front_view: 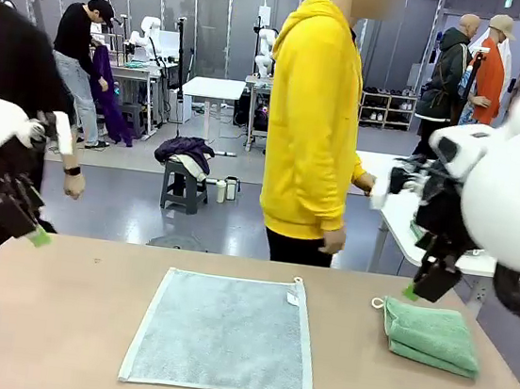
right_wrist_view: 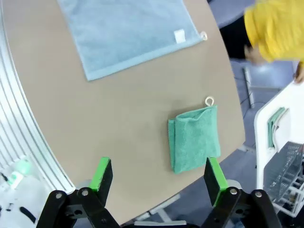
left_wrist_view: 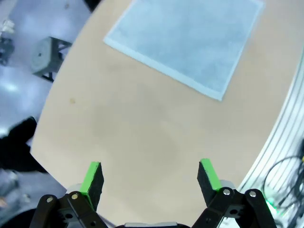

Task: Fold the towels and place them in the basket.
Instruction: When a person lays out a Towel with hook on the table, fold it in half twice.

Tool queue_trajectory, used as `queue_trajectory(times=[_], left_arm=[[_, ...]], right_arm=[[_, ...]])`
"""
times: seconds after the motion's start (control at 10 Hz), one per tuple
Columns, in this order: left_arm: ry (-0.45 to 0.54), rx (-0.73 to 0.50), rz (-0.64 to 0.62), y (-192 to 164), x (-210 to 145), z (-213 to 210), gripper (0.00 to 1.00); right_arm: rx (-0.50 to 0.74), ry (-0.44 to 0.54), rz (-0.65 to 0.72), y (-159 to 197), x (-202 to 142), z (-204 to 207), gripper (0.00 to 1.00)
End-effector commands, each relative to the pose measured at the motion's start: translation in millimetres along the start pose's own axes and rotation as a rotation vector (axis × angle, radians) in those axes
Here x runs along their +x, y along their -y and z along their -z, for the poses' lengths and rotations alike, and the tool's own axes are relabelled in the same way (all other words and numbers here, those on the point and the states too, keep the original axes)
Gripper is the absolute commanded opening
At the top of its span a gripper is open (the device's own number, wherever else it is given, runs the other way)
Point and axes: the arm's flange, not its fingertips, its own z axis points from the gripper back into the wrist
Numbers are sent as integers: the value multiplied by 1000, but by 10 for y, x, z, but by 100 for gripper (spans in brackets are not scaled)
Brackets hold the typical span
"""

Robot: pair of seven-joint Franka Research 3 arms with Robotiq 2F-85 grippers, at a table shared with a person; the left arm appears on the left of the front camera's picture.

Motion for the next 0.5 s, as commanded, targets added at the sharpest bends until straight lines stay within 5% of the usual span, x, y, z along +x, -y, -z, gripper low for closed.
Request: queue_trajectory(times=[0.0, 0.4], left_arm=[[-88, 66, 258, 210, 266, 113, 100], [-88, 59, 422, 699, 288, 482, 100]], right_arm=[[-1, -54, -76, -10, 290, 161, 97], [146, -74, -204, -192, 682, 703, 97]])
